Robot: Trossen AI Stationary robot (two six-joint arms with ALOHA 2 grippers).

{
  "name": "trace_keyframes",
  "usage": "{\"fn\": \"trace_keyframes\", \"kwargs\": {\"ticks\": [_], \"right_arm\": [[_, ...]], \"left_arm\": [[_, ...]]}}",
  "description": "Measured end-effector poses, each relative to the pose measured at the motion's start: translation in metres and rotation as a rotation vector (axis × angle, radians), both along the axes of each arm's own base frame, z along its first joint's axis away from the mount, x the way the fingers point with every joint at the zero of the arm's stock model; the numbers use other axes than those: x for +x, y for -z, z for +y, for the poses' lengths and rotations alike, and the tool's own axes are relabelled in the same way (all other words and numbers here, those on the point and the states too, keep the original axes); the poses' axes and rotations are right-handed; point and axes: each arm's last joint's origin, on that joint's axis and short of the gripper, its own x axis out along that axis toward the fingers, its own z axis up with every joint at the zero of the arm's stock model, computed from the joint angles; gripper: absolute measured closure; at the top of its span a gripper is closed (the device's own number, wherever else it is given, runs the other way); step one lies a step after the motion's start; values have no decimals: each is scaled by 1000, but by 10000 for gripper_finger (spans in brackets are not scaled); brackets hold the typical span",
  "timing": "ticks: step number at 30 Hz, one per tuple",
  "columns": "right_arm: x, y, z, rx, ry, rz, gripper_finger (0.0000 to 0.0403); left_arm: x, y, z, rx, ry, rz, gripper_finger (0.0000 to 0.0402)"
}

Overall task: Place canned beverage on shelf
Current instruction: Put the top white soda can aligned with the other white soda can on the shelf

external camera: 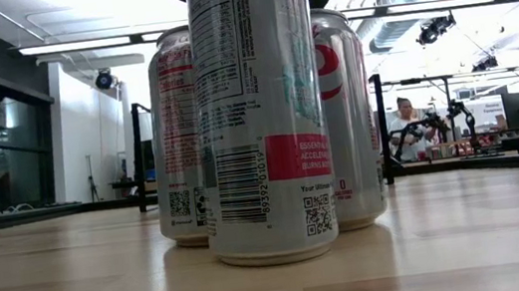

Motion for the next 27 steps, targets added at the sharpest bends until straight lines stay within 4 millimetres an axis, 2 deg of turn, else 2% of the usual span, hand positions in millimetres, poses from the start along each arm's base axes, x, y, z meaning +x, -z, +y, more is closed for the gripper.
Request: {"fn": "trace_keyframes", "kwargs": {"ticks": [4,10,18,27], "right_arm": [[0,0,0,3,-7,-2,84],[1,0,1,6,-17,-3,11],[-4,-6,-2,-22,-75,4,19],[-31,-33,-14,-55,-44,65,20]], "left_arm": [[0,0,0,0,0,0,30],[0,0,0,0,0,0,30],[0,0,0,1,0,0,30],[0,0,0,2,-1,1,30]]}}
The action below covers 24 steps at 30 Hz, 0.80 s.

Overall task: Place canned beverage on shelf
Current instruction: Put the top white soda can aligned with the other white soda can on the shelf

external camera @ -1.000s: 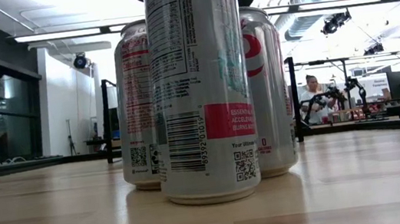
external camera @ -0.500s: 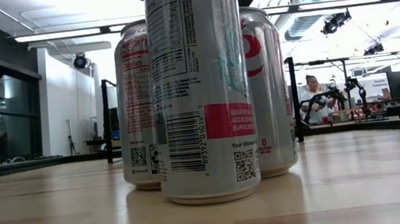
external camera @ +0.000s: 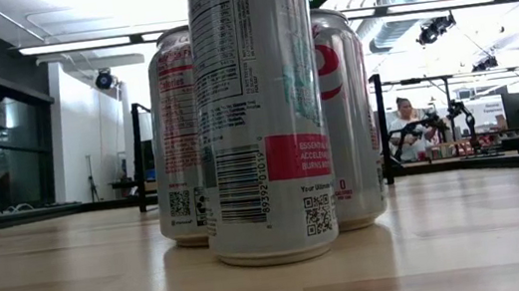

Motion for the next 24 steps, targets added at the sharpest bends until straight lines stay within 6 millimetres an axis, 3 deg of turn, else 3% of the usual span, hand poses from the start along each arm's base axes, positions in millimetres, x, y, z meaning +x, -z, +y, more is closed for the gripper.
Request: {"fn": "trace_keyframes", "kwargs": {"ticks": [7,12,18,24], "right_arm": [[-38,-37,4,84,55,55,20],[-58,-51,20,135,51,144,20],[-48,-47,56,71,-58,194,20],[-32,-13,81,-52,-64,158,20]], "left_arm": [[0,0,0,1,0,0,30],[0,0,0,1,-1,1,30],[0,0,0,0,-1,0,30],[0,0,0,-2,0,0,30]]}}
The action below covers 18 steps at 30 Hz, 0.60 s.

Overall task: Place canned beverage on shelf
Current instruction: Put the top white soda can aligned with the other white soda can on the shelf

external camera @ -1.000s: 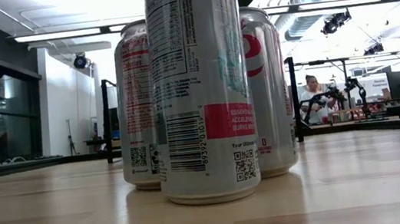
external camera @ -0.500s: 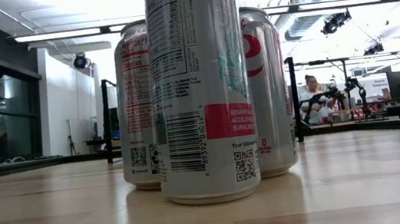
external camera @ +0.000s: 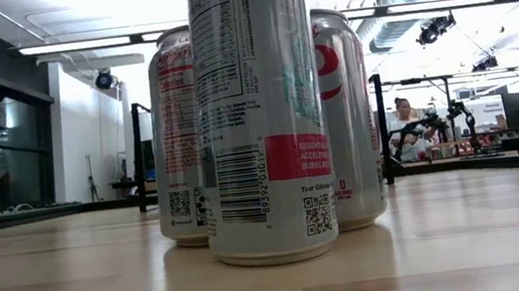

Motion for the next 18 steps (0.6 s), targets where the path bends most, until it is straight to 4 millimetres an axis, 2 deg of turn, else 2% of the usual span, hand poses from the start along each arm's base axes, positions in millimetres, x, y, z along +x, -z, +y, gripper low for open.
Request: {"fn": "trace_keyframes", "kwargs": {"ticks": [4,8,10,13,15,18], "right_arm": [[-1,24,4,-51,17,50,20],[-1,26,4,-29,39,42,25],[-1,25,2,-35,94,21,47],[1,23,-2,-30,187,-34,123],[4,24,-7,2,248,-83,202],[12,33,-12,52,296,-144,344]], "left_arm": [[0,0,0,0,0,0,30],[0,0,0,1,-1,0,30],[0,0,0,0,0,0,30],[0,0,0,1,-1,1,30],[0,0,0,1,-1,1,30],[0,0,0,0,-1,3,30]]}}
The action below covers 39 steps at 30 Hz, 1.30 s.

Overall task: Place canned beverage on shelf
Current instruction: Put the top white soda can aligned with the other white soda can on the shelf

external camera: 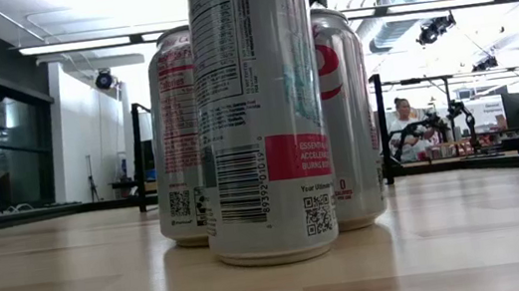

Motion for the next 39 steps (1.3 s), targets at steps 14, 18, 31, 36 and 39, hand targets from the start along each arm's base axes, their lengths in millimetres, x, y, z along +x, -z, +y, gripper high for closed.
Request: {"fn": "trace_keyframes", "kwargs": {"ticks": [14,18,31,36,39], "right_arm": [[25,51,-13,191,186,-136,401],[28,56,-14,219,226,-180,402],[35,59,-15,280,241,-297,403],[38,63,-16,335,253,-341,403],[39,66,-16,348,261,-351,403]], "left_arm": [[0,0,0,0,0,2,30],[1,1,0,0,0,7,30],[2,1,0,0,0,8,30],[2,1,0,-1,0,8,30],[2,1,0,0,0,8,30]]}}
